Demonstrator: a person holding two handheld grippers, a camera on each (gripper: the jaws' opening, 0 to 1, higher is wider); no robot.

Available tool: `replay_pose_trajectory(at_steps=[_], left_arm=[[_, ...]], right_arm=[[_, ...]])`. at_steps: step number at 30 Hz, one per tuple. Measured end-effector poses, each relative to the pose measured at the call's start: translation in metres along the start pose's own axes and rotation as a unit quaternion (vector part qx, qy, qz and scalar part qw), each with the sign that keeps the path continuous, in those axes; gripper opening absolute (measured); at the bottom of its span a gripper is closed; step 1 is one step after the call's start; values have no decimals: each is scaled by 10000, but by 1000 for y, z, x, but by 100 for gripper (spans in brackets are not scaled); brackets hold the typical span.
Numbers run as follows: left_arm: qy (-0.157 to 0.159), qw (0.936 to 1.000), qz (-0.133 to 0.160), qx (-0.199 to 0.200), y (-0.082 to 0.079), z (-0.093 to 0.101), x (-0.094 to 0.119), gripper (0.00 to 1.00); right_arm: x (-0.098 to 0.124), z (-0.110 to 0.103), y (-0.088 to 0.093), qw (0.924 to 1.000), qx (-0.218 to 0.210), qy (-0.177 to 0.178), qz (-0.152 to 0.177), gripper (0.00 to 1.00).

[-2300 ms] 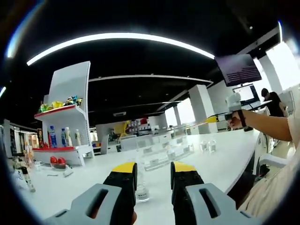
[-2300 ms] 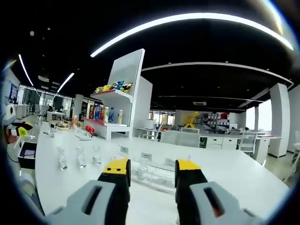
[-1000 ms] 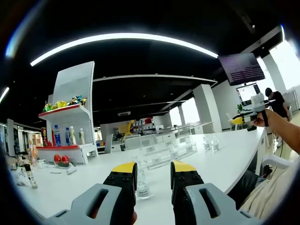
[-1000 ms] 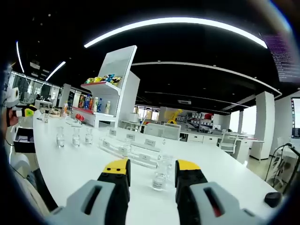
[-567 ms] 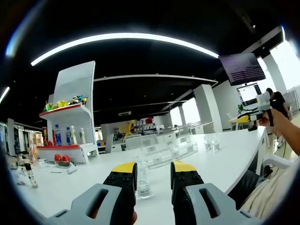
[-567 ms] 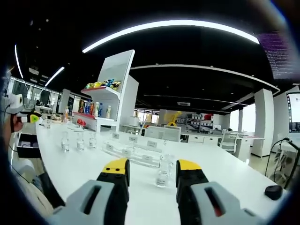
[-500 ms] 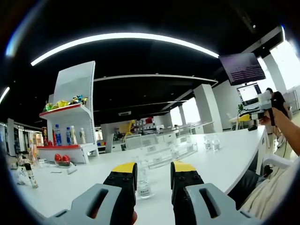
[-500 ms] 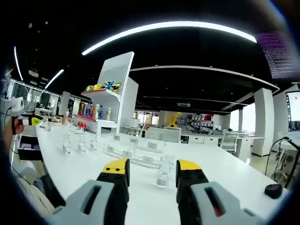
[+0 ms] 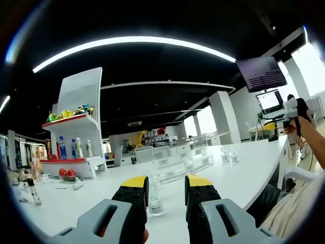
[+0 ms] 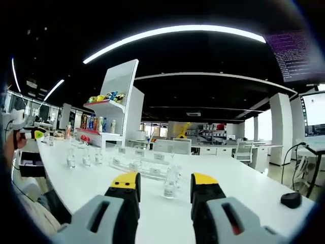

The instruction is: Identify the label on the chemical reagent bottle, grasp the chemical reagent bottle, and place it in the designated position on the reagent rack

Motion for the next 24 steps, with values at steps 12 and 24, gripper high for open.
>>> replay_pose_trajectory(at_steps=[12, 24], left_arm=[[40, 10000, 8, -46, 0, 4, -1, 29], [-183, 9998, -46, 11, 5, -9, 5, 29]], right_arm=[[4, -5, -1, 9998, -118, -142, 82, 39], [4, -8, -5, 9997, -85, -211, 126, 39]])
Point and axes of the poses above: the point that each gripper's makers call its tool centre point, and the gripper's own axes: x roughly backward along the fingers, z roughly to its right, y roughly out of its underside, the point moved 8 cm from there along x, roughly backward along the fingers, and after that the axes turned 15 degrees about -z, right-handed, at the moved point
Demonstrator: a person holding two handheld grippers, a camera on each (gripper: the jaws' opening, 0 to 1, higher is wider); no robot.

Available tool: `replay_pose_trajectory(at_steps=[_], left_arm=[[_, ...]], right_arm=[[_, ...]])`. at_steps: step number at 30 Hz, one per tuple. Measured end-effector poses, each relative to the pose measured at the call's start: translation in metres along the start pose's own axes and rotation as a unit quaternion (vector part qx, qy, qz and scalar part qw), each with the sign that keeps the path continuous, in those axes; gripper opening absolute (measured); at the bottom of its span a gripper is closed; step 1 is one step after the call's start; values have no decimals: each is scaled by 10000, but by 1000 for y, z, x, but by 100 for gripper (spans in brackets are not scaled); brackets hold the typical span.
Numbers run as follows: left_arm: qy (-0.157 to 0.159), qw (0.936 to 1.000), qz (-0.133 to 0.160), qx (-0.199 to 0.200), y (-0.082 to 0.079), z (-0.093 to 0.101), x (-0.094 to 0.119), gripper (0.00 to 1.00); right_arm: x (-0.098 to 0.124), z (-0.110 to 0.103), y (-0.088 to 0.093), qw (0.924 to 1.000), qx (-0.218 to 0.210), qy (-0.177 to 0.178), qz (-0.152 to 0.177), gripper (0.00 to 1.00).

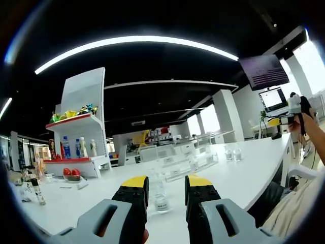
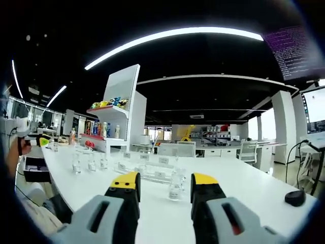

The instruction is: Identify the label on the chemical reagent bottle, grasp the chemical reagent bottle, and place it in the designated position on the reagent rack

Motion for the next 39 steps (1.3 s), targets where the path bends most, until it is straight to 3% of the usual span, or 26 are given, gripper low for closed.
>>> replay_pose_trajectory(at_steps=[19, 39], left_arm=[[59, 10000, -2, -55, -2, 4, -2, 29], [61, 9999, -101, -96, -2, 3, -6, 29]], right_arm=[[-8, 6, 7, 9999, 60, 1, -154, 39], [-21, -3, 8, 9994, 124, -89, -315, 39]])
Point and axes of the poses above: the point that each gripper's makers call its tool centre point, and the gripper's own axes: x roughly backward along the fingers, z roughly to its right, y roughly out of its underside, the point moved 8 cm from there along x, roughly backward along the fingers, and after that the axes turned 15 degrees about -z, right-handed, at the moved point
